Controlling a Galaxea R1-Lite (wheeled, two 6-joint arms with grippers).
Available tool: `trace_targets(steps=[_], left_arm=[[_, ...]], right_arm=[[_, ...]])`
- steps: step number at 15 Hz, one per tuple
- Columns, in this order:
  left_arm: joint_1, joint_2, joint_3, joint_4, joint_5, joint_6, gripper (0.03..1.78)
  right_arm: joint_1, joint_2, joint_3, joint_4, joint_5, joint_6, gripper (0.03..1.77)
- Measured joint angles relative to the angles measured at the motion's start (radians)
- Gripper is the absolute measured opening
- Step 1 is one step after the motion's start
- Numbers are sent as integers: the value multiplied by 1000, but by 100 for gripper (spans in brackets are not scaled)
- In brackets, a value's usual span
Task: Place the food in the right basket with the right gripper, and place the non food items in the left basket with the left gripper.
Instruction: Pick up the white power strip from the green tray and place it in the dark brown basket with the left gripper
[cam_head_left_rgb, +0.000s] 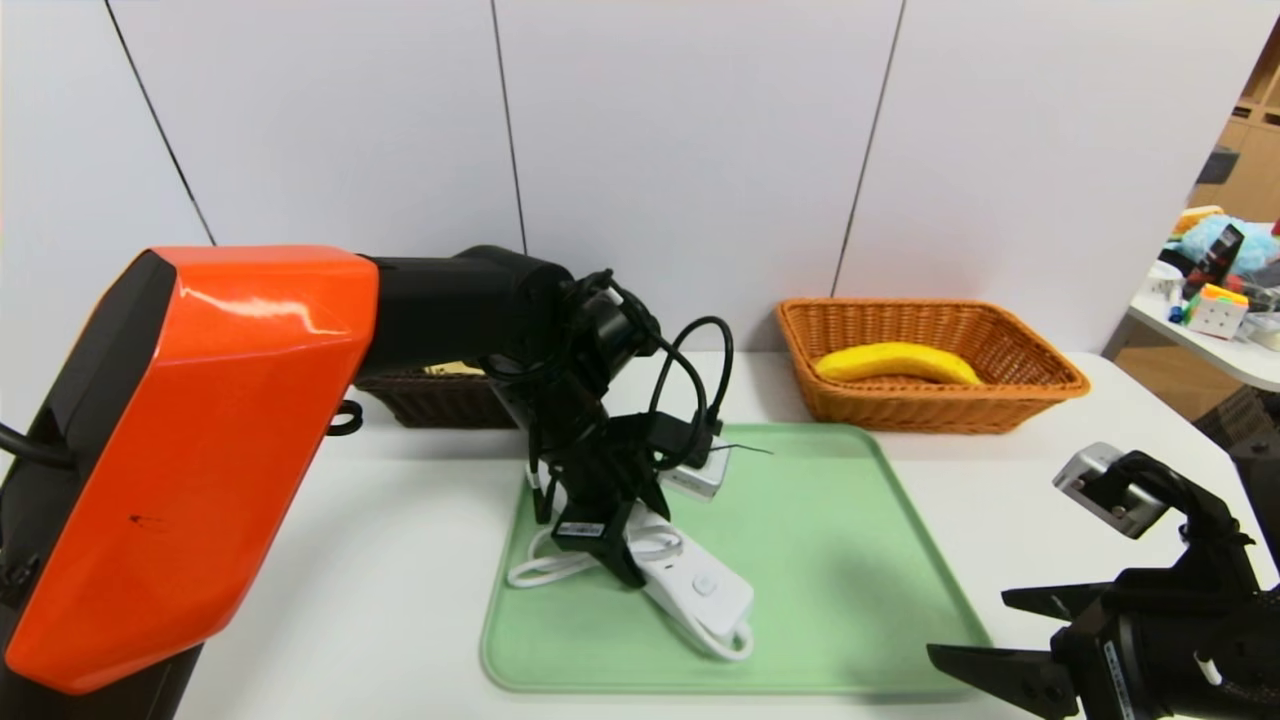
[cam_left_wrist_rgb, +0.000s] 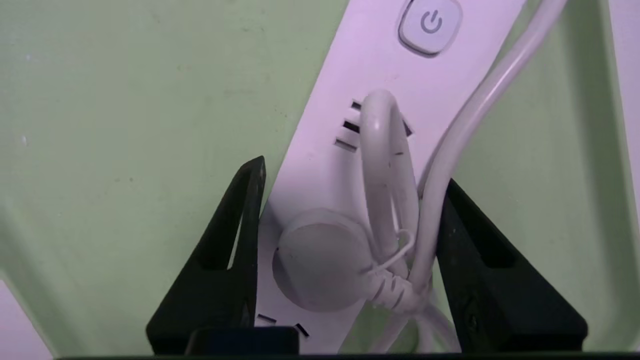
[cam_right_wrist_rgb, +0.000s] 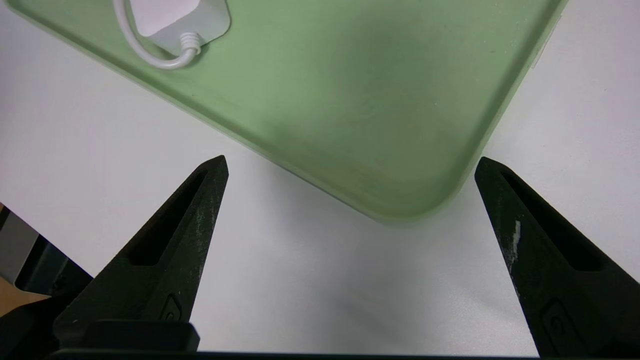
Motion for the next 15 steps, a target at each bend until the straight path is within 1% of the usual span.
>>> trace_targets(steps=[4,7,9,15], left_arm=[[0,0,0,0,1,-1,95],[2,-3,1,0,1,-20,94],[4,-3,1,-1,1,-24,94],[8,-12,1,-3,1,-33,92]], right_arm=[[0,0,0,0,0,0,170],[-1,1,1,0,2,0,170],[-1,4,1,-1,12,1,170],[0,9,1,0,14,1,170]])
